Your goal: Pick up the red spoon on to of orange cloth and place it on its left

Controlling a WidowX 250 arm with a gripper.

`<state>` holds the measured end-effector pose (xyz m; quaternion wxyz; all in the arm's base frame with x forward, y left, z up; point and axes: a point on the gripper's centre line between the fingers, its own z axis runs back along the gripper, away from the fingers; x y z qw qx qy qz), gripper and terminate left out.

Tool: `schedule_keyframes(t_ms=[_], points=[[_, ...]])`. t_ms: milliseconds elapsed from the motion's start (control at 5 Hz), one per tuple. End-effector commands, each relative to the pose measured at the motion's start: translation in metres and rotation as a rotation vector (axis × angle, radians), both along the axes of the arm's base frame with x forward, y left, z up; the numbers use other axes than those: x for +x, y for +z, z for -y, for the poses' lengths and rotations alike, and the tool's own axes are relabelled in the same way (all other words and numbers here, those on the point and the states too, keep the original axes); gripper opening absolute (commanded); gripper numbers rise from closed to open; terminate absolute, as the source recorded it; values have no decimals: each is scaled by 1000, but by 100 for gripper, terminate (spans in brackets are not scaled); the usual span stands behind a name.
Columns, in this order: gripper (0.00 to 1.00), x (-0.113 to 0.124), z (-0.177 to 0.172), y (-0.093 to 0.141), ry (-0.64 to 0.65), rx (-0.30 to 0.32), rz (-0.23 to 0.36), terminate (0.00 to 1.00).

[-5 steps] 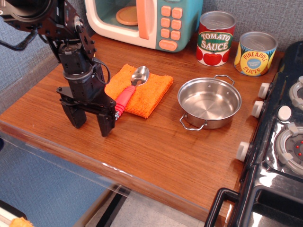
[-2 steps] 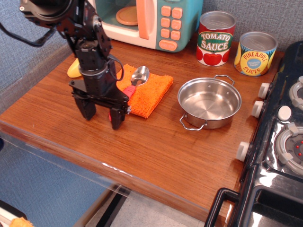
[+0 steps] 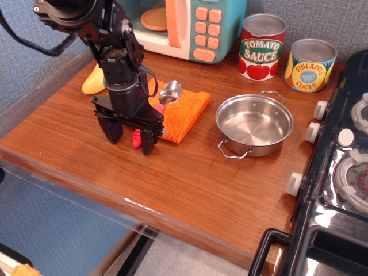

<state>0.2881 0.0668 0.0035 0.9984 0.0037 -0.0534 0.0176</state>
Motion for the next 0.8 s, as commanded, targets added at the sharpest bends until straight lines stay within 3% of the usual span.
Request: schedule_keyframes(t_ms=[0,200,600], points=[[100,1,5,-11,9,-7,-19,0],[0,-1,4,-15,14,-11,-22,0],[0,-4,2,-16,20,-13,-28,0]])
